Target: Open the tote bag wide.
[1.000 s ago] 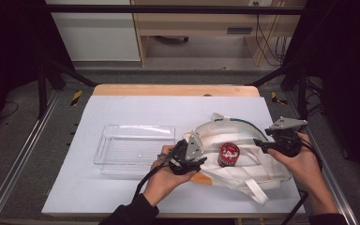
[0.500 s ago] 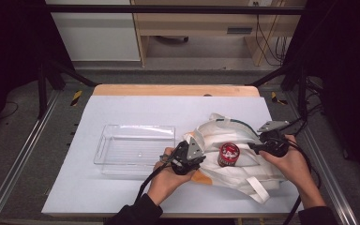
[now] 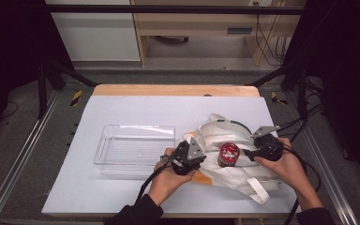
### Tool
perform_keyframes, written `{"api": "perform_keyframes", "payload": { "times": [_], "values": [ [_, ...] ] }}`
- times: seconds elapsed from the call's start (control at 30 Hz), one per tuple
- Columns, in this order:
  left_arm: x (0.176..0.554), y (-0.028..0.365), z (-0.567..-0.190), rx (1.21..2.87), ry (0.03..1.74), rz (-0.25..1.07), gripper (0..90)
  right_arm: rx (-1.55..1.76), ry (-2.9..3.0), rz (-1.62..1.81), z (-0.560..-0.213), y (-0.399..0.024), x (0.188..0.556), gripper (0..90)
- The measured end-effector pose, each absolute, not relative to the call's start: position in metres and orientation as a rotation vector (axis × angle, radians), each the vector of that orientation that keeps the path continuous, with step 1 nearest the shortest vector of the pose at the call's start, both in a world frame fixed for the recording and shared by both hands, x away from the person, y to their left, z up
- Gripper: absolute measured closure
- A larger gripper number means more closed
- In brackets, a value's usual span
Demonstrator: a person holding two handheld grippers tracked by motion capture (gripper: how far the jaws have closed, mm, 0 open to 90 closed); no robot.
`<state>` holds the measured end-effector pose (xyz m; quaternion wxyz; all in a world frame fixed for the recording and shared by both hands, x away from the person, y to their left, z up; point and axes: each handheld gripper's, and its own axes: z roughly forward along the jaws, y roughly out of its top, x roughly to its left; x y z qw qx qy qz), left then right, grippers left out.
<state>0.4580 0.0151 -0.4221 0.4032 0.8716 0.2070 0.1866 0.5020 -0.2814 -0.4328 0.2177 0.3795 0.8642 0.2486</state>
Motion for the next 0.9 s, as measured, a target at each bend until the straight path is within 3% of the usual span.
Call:
{"api": "perform_keyframes", "payload": {
  "times": [0.33,0.57,0.9],
  "values": [
    [0.455,0.016,-0.421,2.187,0.521,0.461,77.4,1.058,2.367,0.611,-0.442,-0.276,0.505,53.5],
    [0.454,0.018,-0.424,2.193,0.522,0.459,79.2,1.073,2.352,0.616,-0.44,-0.279,0.506,79.0],
    [0.45,0.021,-0.427,2.234,0.499,0.463,83.3,1.146,2.322,0.689,-0.427,-0.286,0.509,84.3]
  ]
}}
